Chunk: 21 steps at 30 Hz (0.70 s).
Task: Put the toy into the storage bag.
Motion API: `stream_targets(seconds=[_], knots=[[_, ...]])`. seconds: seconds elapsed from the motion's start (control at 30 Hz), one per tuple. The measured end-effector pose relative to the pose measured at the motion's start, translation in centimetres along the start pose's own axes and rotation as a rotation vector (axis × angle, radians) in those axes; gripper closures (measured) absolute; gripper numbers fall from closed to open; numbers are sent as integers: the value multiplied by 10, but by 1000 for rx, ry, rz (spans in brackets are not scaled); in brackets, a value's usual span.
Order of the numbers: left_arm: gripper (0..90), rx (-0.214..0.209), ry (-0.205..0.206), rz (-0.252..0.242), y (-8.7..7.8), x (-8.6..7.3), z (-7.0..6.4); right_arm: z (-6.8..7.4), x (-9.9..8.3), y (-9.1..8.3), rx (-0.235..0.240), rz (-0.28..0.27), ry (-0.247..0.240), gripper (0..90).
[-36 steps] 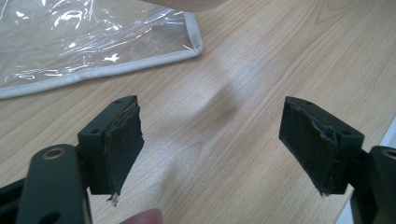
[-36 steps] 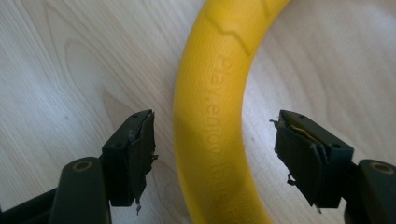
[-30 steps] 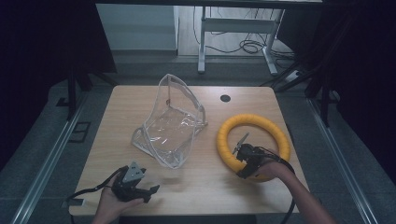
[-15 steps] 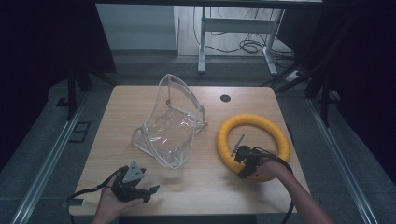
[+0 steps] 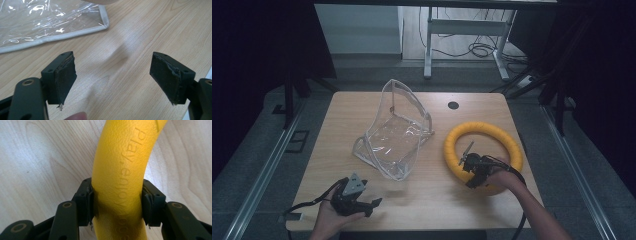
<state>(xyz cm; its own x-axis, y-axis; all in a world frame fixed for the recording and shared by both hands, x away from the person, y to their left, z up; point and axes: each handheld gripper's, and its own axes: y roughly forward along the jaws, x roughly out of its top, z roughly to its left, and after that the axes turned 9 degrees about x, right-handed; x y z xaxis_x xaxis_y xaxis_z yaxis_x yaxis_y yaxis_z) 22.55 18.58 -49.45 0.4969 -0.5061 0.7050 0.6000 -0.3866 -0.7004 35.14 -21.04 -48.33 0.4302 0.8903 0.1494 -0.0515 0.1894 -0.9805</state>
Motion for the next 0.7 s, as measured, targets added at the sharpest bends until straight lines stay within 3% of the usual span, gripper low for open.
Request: stream_targets(seconds=[0.23, 0.7], knots=[[208, 6, -1, -9, -2, 0, 1, 3, 2, -16, -7, -51, -6, 516], [209, 6, -3, -7, -1, 0, 1, 4, -2, -51, -54, -218, 22, 517]])
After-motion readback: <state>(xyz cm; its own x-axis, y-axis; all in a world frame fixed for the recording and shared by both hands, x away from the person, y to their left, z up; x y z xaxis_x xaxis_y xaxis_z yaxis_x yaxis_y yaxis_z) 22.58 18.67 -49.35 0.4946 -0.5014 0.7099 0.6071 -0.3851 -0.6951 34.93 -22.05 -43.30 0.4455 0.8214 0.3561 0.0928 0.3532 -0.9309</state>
